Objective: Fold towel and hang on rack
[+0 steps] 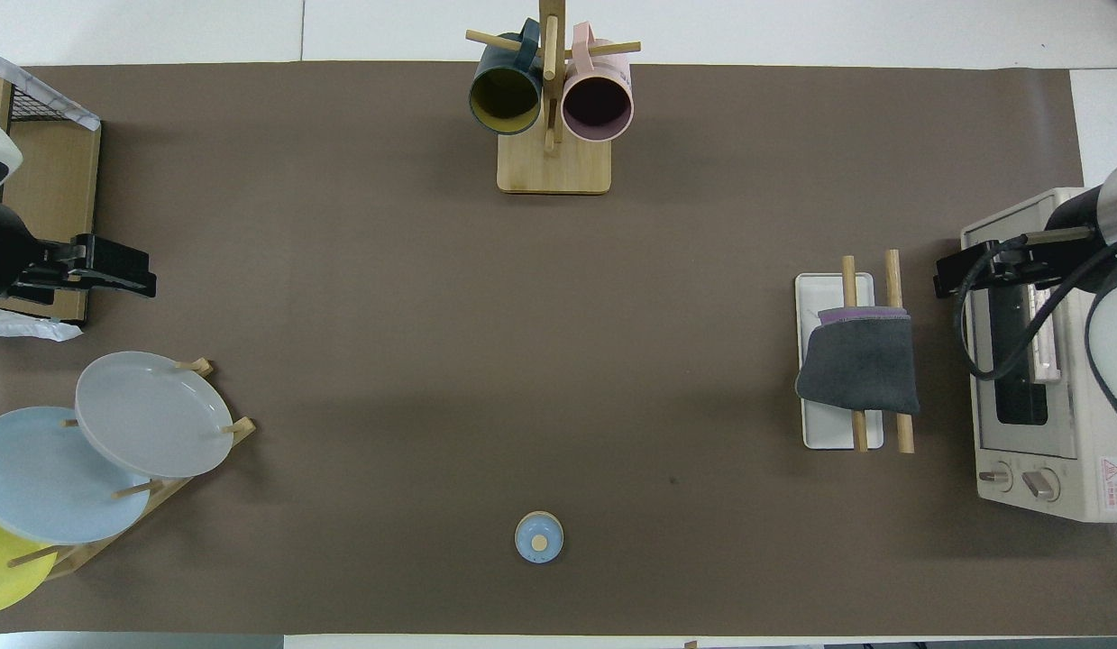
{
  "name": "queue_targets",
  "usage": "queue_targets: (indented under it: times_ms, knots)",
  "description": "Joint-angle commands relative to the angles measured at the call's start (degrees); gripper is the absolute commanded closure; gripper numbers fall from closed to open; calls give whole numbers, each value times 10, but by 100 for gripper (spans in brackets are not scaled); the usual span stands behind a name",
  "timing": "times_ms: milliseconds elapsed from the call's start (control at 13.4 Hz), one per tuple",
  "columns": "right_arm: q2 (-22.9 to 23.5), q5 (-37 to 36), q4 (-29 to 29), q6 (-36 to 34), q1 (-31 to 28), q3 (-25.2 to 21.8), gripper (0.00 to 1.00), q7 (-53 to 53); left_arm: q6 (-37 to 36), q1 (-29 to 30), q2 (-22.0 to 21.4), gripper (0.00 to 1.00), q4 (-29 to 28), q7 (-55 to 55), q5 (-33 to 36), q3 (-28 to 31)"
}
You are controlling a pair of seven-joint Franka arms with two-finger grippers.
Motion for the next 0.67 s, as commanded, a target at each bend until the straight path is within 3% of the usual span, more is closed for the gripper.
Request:
queue_targets:
  times_ms: [0, 595]
  knots:
    - [14, -6, 17, -19, -8, 0, 0, 4, -11, 10, -3, 0, 4, 5, 12, -1]
    - [-10, -7, -13, -26, -5, 0, 0, 18, -4, 21, -3, 0, 2, 3, 11, -4]
